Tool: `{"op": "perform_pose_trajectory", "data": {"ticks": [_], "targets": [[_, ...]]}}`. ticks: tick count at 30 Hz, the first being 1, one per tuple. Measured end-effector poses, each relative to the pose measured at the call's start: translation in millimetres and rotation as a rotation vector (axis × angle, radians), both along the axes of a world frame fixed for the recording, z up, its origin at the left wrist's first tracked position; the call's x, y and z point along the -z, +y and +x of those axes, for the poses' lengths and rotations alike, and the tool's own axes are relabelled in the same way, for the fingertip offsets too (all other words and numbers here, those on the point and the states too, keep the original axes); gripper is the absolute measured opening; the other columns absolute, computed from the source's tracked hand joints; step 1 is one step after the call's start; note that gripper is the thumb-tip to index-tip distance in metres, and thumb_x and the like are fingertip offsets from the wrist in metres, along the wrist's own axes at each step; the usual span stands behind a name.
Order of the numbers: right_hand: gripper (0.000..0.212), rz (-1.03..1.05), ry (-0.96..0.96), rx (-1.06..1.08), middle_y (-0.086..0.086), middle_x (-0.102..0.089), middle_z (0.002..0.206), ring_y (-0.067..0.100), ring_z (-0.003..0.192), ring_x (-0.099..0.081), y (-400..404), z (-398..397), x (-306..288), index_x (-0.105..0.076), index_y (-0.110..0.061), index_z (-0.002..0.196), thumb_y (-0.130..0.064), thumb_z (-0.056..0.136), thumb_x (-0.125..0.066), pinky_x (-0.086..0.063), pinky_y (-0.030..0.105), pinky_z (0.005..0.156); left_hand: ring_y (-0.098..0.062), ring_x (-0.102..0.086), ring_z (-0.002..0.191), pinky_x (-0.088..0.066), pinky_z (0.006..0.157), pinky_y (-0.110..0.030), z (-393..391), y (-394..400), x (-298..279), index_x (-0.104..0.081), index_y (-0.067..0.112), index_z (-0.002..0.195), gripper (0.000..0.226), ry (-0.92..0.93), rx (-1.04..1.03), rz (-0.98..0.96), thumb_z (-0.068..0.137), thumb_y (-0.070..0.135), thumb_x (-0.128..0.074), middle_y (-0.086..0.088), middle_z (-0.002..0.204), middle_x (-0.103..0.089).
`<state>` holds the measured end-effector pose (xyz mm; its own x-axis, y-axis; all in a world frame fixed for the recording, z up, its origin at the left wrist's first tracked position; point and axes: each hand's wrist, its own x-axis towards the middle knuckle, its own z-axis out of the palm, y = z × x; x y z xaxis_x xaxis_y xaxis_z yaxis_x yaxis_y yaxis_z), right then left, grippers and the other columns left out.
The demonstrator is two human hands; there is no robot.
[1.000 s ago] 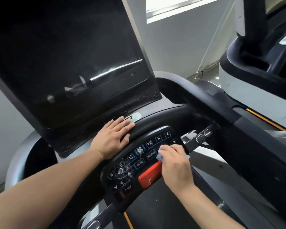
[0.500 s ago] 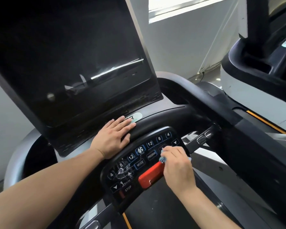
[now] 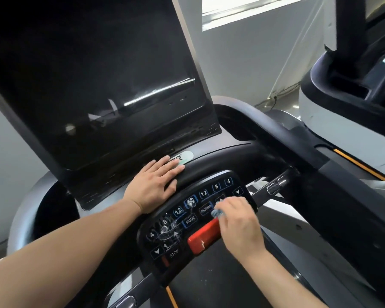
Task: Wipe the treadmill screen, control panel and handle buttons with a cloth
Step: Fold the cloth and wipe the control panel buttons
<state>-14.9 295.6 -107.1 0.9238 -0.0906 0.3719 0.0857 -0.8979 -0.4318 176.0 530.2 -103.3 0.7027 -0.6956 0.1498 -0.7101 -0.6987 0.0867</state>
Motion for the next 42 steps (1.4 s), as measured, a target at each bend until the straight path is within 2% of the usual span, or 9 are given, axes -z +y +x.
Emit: {"op": "perform_pose_trajectory", "data": {"ticks": [5, 9, 13, 17, 21, 25, 34, 37, 42], "targets": [[0.009, -0.112, -0.051, -0.253, -0.005, -0.067, 0.095, 0.018, 0.09, -0.058, 29, -20, 2, -0.07, -0.02, 0.092, -0.015, 0.092, -0.063, -0.051, 0.034, 0.082, -0.014, -0.026, 0.158, -0.026, 0.127, -0.046, 0, 2, 2, -0.038, 0.04, 0.159, 0.054, -0.001, 0.002, 0.001, 0.107, 0.05, -0.032, 0.012, 0.165, -0.039], [0.017, 0.02, -0.049, 0.053, -0.006, -0.067, 0.091, 0.02, 0.087, -0.058, 9, -4, -1, -0.07, -0.022, 0.09, -0.015, 0.09, -0.054, -0.053, 0.037, 0.08, -0.015, -0.027, 0.158, -0.026, 0.127, -0.045, 0, 0, 0, -0.039, 0.04, 0.159, 0.054, 0.008, -0.004, 0.003, 0.106, 0.05, -0.031, 0.012, 0.165, -0.039], [0.014, -0.139, -0.044, -0.217, -0.012, -0.066, 0.092, 0.016, 0.09, -0.058, 33, -20, 1, -0.069, -0.027, 0.088, -0.02, 0.096, -0.059, -0.045, 0.036, 0.084, -0.014, -0.024, 0.158, -0.024, 0.128, -0.044, 0, 2, 0, -0.037, 0.04, 0.16, 0.055, 0.009, -0.003, 0.013, 0.107, 0.052, -0.029, 0.012, 0.166, -0.038], [0.017, -0.041, -0.066, 0.144, -0.014, -0.069, 0.093, 0.017, 0.089, -0.062, 12, -7, 1, -0.07, -0.029, 0.089, -0.019, 0.091, -0.057, -0.039, 0.037, 0.078, -0.013, -0.022, 0.159, -0.022, 0.129, -0.044, 0, 0, -1, -0.036, 0.041, 0.16, 0.056, 0.024, -0.017, 0.022, 0.106, 0.053, -0.028, 0.014, 0.167, -0.035], [0.013, -0.179, -0.108, -0.224, -0.013, -0.069, 0.098, 0.018, 0.09, -0.061, 28, -22, 7, -0.07, -0.026, 0.086, -0.018, 0.094, -0.063, -0.041, 0.037, 0.076, -0.012, -0.02, 0.159, -0.02, 0.129, -0.043, -1, 1, 0, -0.034, 0.042, 0.161, 0.056, 0.026, -0.016, 0.011, 0.106, 0.054, -0.026, 0.014, 0.167, -0.034], [0.018, -0.089, -0.07, 0.071, -0.013, -0.067, 0.09, 0.019, 0.087, -0.061, 9, -6, 1, -0.068, -0.027, 0.085, -0.015, 0.089, -0.056, -0.041, 0.039, 0.074, -0.013, -0.023, 0.158, -0.025, 0.128, -0.045, 0, 0, 1, -0.036, 0.041, 0.16, 0.055, 0.017, -0.015, 0.004, 0.106, 0.053, -0.029, 0.014, 0.166, -0.037], [0.014, -0.082, -0.051, 0.024, -0.013, -0.066, 0.091, 0.018, 0.09, -0.059, 24, -4, -1, -0.068, -0.029, 0.086, -0.016, 0.091, -0.065, -0.039, 0.037, 0.078, -0.012, -0.022, 0.159, -0.024, 0.128, -0.045, 0, 1, 4, -0.035, 0.042, 0.16, 0.054, 0.009, -0.016, -0.001, 0.107, 0.052, -0.031, 0.015, 0.166, -0.036], [0.01, -0.175, -0.107, -0.202, -0.013, -0.069, 0.101, 0.018, 0.094, -0.061, 30, -16, 6, -0.071, -0.027, 0.091, -0.021, 0.097, -0.065, -0.044, 0.037, 0.081, -0.012, -0.024, 0.158, -0.026, 0.127, -0.045, 0, 2, 4, -0.036, 0.042, 0.16, 0.054, -0.003, -0.008, -0.011, 0.107, 0.052, -0.032, 0.014, 0.166, -0.037], [0.031, -0.089, -0.086, 0.075, -0.006, -0.072, 0.125, 0.023, 0.107, -0.062, 23, -12, 14, -0.076, -0.018, 0.121, -0.018, 0.093, -0.063, -0.049, 0.042, 0.087, -0.012, -0.023, 0.158, -0.025, 0.128, -0.045, 0, 1, 3, -0.036, 0.042, 0.16, 0.054, 0.01, -0.016, -0.003, 0.107, 0.052, -0.031, 0.015, 0.166, -0.036]]}}
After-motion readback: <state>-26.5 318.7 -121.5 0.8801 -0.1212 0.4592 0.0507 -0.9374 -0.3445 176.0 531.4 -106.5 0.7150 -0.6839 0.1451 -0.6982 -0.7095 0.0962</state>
